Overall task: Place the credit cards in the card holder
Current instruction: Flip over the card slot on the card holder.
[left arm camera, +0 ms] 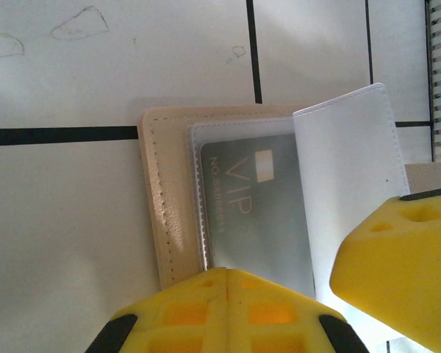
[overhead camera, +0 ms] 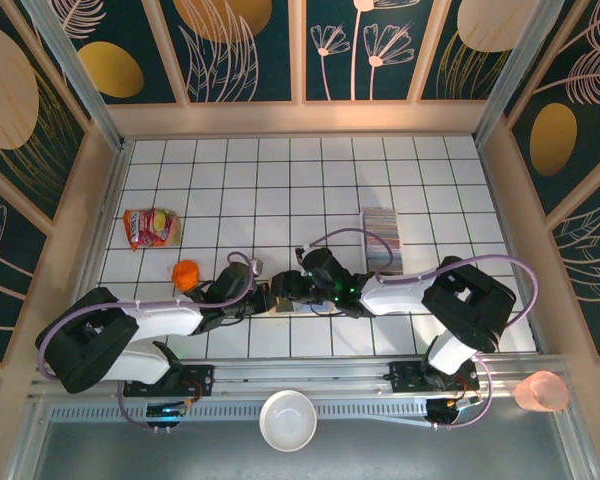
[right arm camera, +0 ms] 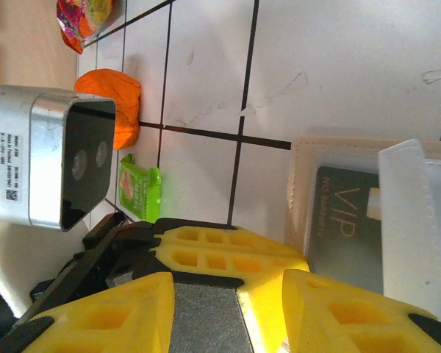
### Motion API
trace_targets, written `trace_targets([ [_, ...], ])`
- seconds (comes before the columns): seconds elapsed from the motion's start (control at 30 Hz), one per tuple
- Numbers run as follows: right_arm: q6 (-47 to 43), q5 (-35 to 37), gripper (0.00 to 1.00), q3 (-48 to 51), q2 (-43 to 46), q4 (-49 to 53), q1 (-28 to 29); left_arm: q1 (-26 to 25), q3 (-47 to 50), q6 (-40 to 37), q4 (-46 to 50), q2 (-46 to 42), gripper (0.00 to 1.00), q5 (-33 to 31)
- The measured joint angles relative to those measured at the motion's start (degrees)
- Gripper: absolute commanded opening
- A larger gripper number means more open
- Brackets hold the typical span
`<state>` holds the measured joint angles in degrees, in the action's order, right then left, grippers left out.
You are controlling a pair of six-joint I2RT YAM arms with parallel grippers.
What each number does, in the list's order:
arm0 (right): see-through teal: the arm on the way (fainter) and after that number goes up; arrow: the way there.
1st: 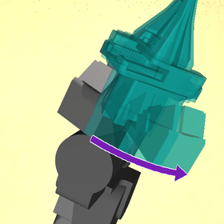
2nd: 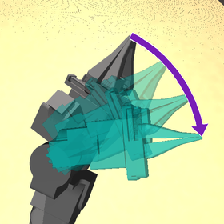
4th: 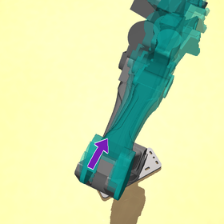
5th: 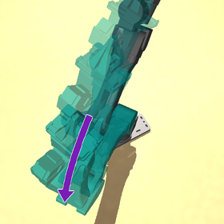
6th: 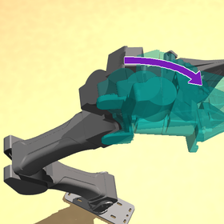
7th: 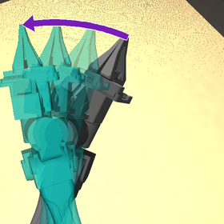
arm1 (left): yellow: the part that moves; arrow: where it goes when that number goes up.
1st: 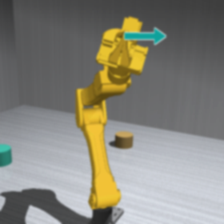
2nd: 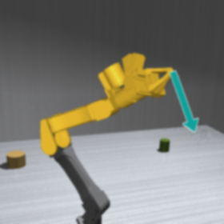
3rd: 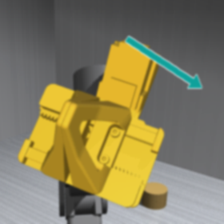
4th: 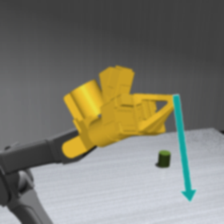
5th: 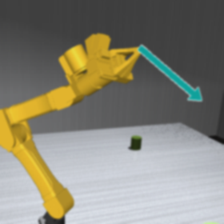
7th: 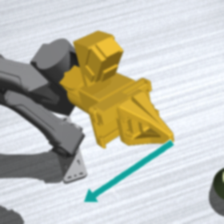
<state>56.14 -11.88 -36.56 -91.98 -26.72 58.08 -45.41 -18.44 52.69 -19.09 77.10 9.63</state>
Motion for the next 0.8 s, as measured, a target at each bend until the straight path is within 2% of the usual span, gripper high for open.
trace_targets([
  [0.17, -0.07, 0.24, 0.45, -0.13, 1.70, 0.50, 0.11, 0.00, 0.15, 0.17, 0.02, -0.15, 0.00, -0.76],
  [0.47, -2.93, 3.93, 0.47, -5.35, 15.87, 7.13, 1.40, 0.00, 0.17, 0.17, 0.02, -0.13, 0.00, -1.11],
  [0.63, -7.28, 10.10, 0.46, -6.29, 22.34, 17.51, 1.27, 0.00, 0.02, -0.09, 2.40, -1.57, 0.01, -1.99],
  [0.8, -17.25, 16.94, 0.47, -6.29, 29.99, 29.16, -0.28, 0.00, -0.59, -1.44, 7.78, -8.87, 0.12, -4.55],
])
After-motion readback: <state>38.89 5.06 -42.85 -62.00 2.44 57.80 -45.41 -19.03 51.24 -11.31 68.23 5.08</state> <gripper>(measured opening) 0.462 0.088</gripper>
